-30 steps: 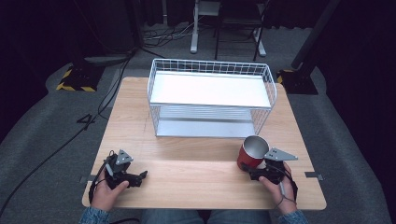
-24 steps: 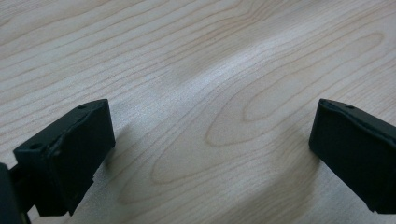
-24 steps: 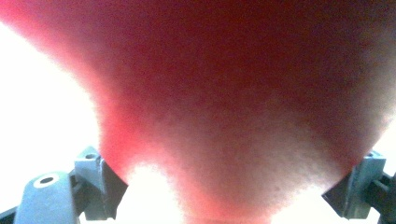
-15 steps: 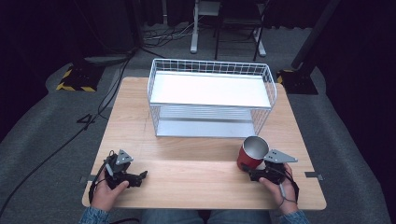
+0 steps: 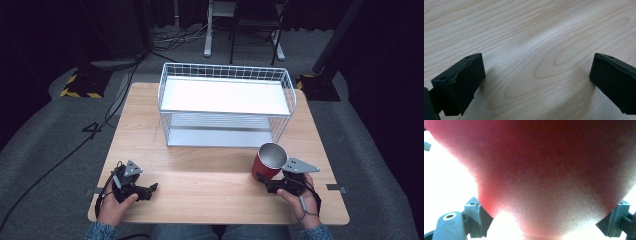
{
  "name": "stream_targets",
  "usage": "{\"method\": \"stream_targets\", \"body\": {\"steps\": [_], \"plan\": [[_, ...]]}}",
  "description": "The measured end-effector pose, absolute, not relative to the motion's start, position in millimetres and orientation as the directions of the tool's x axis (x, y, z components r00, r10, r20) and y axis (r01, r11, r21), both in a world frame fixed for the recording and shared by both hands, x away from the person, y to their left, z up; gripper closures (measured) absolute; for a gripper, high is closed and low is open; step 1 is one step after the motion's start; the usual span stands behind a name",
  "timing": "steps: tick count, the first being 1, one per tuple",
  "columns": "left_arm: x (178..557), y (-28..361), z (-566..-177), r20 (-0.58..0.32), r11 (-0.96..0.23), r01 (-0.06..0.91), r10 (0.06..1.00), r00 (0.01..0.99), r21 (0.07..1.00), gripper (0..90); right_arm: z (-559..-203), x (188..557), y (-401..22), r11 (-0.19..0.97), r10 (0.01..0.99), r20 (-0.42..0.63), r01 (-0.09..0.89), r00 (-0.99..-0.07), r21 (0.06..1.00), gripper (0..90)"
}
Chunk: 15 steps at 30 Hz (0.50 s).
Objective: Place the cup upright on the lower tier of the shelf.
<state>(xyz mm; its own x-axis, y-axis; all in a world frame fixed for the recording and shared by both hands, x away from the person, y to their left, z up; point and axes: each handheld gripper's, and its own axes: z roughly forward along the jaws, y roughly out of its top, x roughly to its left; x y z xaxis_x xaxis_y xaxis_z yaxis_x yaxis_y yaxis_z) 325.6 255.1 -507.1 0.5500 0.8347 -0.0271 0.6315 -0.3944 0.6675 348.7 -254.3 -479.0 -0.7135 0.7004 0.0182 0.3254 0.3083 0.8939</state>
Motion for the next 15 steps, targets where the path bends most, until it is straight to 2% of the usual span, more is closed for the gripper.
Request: {"method": "stream_targets", "body": {"steps": [15], "plan": [[327, 255, -507, -0.024, -0.397, 0.631, 0.835, 0.55, 0.666, 0.5, -467, 370, -220, 0.301, 0.665, 0.046, 0.324, -0.746, 0.897, 16.8]]}}
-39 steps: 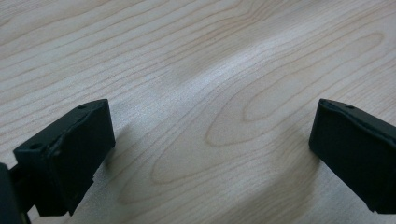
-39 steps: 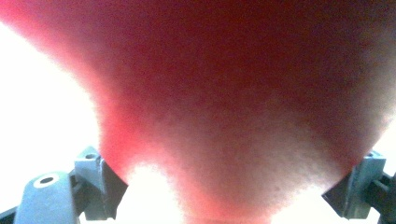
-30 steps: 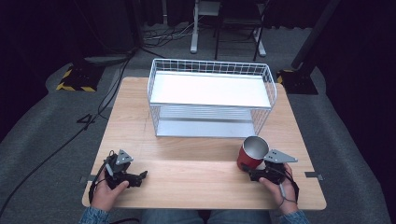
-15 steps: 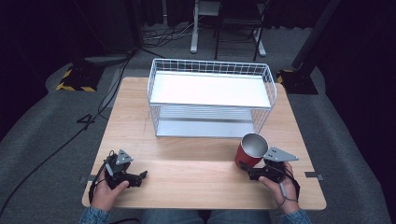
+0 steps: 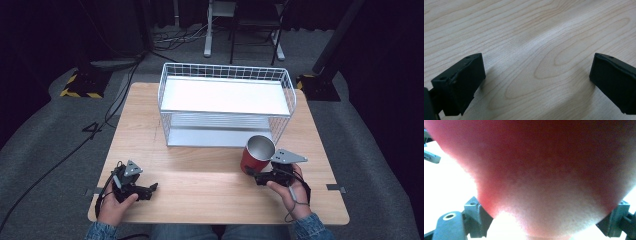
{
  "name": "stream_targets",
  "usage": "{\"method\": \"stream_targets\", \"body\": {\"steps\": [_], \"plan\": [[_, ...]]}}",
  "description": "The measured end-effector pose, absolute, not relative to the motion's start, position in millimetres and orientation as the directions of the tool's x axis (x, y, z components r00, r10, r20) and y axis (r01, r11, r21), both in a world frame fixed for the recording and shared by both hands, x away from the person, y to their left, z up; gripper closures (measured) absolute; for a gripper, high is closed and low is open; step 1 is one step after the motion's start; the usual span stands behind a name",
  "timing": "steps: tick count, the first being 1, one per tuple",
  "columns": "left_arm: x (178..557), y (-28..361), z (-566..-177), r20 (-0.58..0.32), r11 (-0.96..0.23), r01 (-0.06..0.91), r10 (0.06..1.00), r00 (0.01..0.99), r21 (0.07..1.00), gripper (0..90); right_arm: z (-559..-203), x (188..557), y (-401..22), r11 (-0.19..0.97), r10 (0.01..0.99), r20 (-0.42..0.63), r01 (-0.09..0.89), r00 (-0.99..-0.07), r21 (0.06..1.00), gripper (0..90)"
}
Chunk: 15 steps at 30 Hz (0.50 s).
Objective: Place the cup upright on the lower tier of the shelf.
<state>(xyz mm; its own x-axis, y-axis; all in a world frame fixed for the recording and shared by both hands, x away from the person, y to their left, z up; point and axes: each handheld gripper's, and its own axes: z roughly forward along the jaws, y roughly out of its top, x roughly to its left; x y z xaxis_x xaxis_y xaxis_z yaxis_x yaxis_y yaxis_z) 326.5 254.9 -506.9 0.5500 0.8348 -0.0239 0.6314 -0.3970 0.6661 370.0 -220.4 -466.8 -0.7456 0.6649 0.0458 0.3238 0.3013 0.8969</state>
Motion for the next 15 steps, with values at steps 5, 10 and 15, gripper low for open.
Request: {"method": "stream_targets", "body": {"steps": [5, 10, 15], "plan": [[327, 254, -507, -0.026, -0.392, 0.633, 0.837, 0.546, 0.667, 0.5, -464, 382, -210, 0.299, 0.663, 0.052, 0.328, -0.747, 0.896, 16.8], [327, 254, -507, -0.025, -0.393, 0.633, 0.837, 0.546, 0.666, 0.5, -461, 393, -202, 0.306, 0.661, 0.045, 0.324, -0.749, 0.895, 16.8], [327, 254, -507, -0.025, -0.393, 0.633, 0.837, 0.546, 0.667, 0.5, -458, 404, -193, 0.315, 0.655, 0.039, 0.319, -0.755, 0.894, 16.8]]}}
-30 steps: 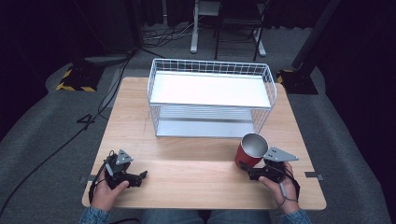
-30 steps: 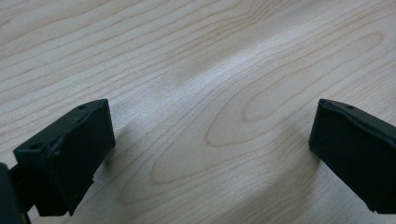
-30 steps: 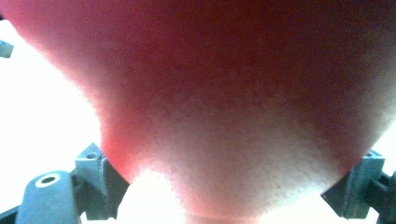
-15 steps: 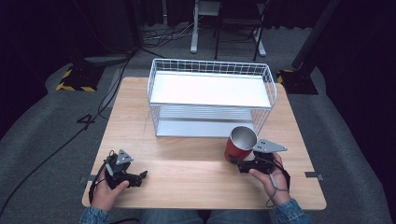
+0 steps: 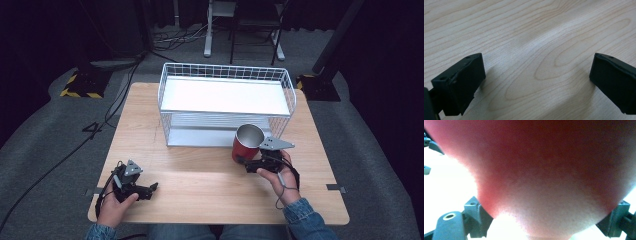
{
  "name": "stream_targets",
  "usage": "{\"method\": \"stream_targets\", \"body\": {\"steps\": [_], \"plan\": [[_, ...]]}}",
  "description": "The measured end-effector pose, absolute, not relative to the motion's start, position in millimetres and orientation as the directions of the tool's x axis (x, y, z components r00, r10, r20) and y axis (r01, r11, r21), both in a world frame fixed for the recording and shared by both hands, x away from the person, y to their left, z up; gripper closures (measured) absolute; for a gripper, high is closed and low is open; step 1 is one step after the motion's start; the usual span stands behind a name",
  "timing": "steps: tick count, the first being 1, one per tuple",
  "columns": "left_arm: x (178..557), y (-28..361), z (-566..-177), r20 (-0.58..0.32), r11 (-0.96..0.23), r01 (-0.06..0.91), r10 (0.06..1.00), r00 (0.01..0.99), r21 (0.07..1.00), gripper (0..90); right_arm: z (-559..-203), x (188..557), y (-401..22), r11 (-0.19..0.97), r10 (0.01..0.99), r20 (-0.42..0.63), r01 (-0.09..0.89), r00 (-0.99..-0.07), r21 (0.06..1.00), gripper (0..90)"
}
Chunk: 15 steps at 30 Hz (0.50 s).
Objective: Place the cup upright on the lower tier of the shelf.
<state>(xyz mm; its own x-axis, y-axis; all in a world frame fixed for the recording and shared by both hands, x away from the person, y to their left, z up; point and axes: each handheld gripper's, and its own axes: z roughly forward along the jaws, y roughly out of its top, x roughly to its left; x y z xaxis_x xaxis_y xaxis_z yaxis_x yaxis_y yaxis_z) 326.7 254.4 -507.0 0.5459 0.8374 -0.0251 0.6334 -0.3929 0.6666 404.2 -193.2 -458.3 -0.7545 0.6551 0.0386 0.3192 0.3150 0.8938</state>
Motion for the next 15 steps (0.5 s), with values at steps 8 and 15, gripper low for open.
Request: {"method": "stream_targets", "body": {"steps": [8, 15], "plan": [[327, 254, -507, -0.025, -0.393, 0.634, 0.837, 0.546, 0.666, 0.5, -462, 421, -178, 0.306, 0.671, 0.057, 0.347, -0.739, 0.887, 16.8], [328, 255, -507, -0.023, -0.397, 0.63, 0.835, 0.55, 0.667, 0.5, -469, 437, -159, 0.295, 0.7, 0.054, 0.357, -0.713, 0.886, 16.8]]}}
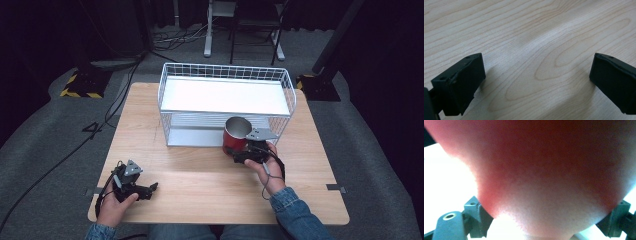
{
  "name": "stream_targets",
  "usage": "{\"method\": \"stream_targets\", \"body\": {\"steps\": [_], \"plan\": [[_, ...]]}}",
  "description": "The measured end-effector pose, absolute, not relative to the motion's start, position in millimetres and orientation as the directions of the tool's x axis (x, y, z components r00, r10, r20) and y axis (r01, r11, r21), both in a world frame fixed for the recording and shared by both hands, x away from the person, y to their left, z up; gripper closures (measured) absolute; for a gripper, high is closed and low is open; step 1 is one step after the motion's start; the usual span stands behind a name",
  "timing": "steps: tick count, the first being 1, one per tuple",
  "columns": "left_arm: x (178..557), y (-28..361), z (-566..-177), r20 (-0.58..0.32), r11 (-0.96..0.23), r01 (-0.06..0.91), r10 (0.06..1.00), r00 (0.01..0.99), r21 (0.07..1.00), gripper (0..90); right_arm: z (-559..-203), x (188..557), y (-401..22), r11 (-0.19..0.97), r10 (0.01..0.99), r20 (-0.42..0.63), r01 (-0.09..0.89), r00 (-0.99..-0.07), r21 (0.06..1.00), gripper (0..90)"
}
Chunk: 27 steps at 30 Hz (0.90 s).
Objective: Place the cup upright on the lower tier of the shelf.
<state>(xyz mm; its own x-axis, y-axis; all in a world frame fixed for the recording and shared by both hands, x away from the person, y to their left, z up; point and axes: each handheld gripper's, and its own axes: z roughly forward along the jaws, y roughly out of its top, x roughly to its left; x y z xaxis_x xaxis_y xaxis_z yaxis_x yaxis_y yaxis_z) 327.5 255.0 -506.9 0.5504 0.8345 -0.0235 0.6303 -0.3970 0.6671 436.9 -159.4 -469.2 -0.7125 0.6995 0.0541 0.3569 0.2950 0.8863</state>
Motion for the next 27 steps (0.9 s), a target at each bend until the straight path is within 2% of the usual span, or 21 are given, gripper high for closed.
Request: {"method": "stream_targets", "body": {"steps": [17, 27], "plan": [[331, 256, -507, -0.03, -0.394, 0.632, 0.834, 0.552, 0.667, 0.5, -471, 476, -123, 0.279, 0.748, 0.043, 0.373, -0.662, 0.885, 16.6], [331, 257, -507, -0.024, -0.4, 0.629, 0.832, 0.555, 0.667, 0.5, -474, 490, -104, 0.23, 0.793, 0.048, 0.37, -0.608, 0.9, 16.6]]}}
